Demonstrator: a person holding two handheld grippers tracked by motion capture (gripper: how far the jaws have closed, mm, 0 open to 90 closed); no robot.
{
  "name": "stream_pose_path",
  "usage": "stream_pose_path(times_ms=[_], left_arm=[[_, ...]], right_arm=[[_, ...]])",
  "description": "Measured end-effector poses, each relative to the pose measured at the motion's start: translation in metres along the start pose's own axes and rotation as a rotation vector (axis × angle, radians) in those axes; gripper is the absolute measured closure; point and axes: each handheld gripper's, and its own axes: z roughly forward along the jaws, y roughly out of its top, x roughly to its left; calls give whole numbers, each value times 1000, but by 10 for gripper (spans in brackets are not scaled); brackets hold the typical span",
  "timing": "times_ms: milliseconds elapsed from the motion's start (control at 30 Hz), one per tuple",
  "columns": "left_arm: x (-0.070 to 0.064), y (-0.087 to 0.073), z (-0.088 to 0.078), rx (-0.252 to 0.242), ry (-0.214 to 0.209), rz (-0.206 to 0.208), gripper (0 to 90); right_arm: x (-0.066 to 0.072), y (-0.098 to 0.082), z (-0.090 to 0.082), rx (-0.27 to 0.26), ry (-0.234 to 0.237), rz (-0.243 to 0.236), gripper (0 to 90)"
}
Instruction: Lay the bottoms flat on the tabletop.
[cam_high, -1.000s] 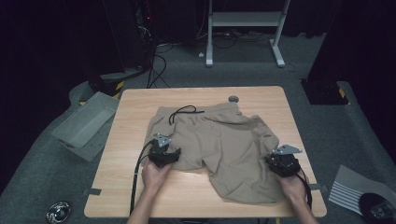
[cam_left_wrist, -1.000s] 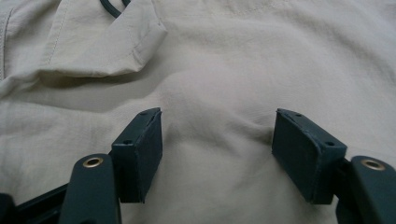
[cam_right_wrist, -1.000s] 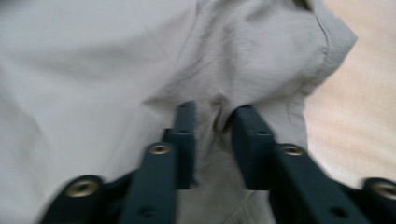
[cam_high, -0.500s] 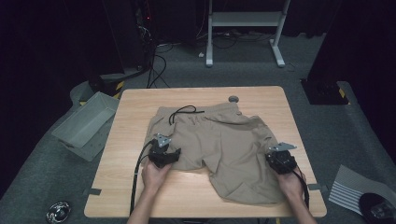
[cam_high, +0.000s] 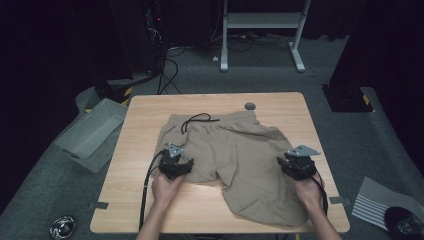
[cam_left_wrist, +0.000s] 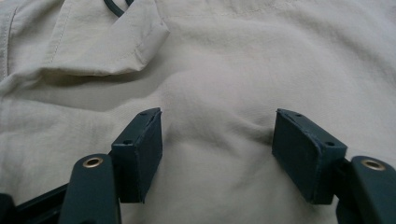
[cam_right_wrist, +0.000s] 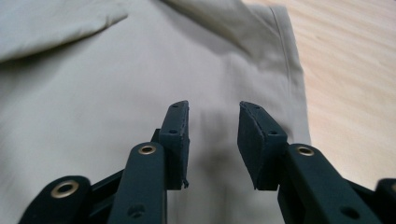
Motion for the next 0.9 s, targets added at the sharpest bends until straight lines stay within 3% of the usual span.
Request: stream_pose_path(times_ms=[100,200,300,400,467,533,700,900], left_arm=[[0,0,0,0,1,-1,333],[0,0,0,0,3,1,333],[0,0,0,-1,3,0,333],[-1,0,0,-1,5,2,333],[-1,0,0,-1,4,1,333],[-1,0,0,-1,5,1,333],[-1,0,-1,0,6,-1,333],[-1,-1,-1,0,9,-2,333]], right_arm=[[-7,8,27,54,-12,27,609],[-14,2,48,133,1,80,578],[-11,-10,41,105,35,91,592],[-4,-15,28,140,61,33,597],[0,-14,24,164,52,-5,596],[1,-9,23,135,41,-21,586],[0,23,33,18,48,21,566],[-2,60,69,-13,38,31,555]])
